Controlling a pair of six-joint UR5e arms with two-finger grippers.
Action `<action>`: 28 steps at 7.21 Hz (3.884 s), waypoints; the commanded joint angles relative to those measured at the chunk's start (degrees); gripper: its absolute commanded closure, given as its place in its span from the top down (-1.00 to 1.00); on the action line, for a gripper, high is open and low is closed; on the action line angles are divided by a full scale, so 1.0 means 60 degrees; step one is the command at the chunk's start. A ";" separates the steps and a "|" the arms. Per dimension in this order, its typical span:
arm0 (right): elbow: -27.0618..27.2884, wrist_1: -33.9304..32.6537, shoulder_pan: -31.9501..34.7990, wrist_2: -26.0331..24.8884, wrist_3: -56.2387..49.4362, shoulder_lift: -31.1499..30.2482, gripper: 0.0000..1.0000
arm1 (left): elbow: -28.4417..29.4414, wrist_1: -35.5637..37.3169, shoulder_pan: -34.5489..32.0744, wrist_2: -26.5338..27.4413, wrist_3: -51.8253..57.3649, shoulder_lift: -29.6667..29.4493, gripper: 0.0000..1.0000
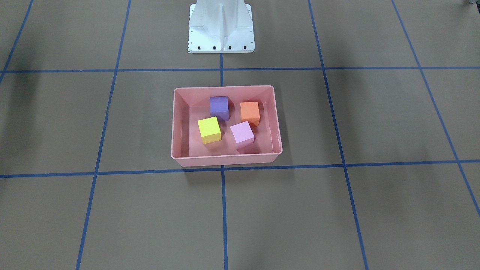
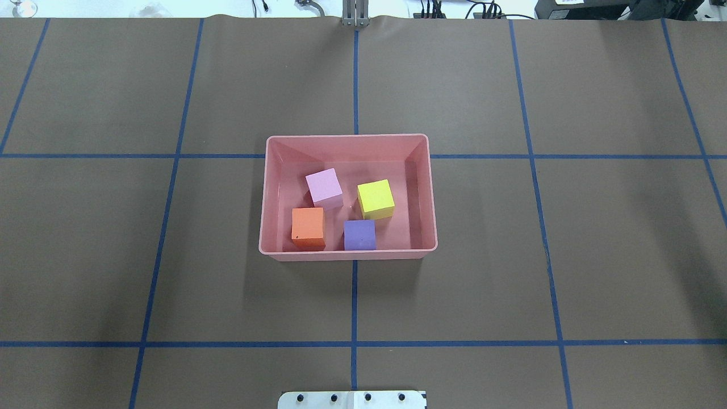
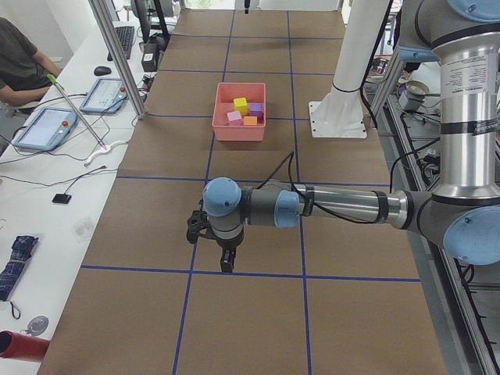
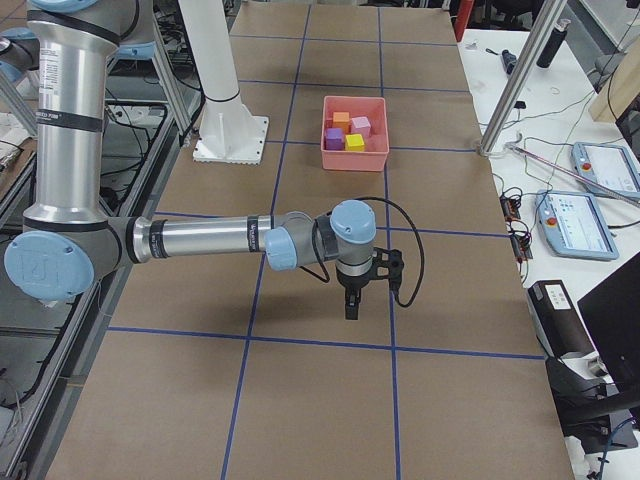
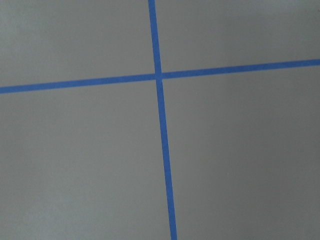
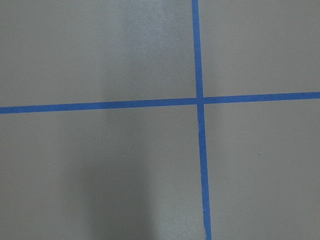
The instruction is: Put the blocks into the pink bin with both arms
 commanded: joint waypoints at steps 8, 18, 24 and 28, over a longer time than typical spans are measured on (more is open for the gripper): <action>-0.0356 -0.0501 -0.0224 0.0471 -0.0131 0.0208 0.99 | 0.0049 -0.0115 0.0066 0.0092 -0.1279 -0.0242 0.99; -0.0005 -0.0427 0.0010 0.0355 -0.0219 -0.0203 1.00 | 0.0372 -0.0291 0.0008 0.0400 -0.0003 -0.0066 1.00; -0.0005 -0.0456 0.0025 0.0266 -0.0995 -0.0247 0.99 | 0.0386 -0.0320 0.0008 0.0415 0.0026 -0.0081 1.00; -0.0019 -0.0442 0.0010 0.0281 -0.0966 -0.0247 1.00 | 0.0533 -0.0335 0.0022 0.0415 0.0011 -0.0154 1.00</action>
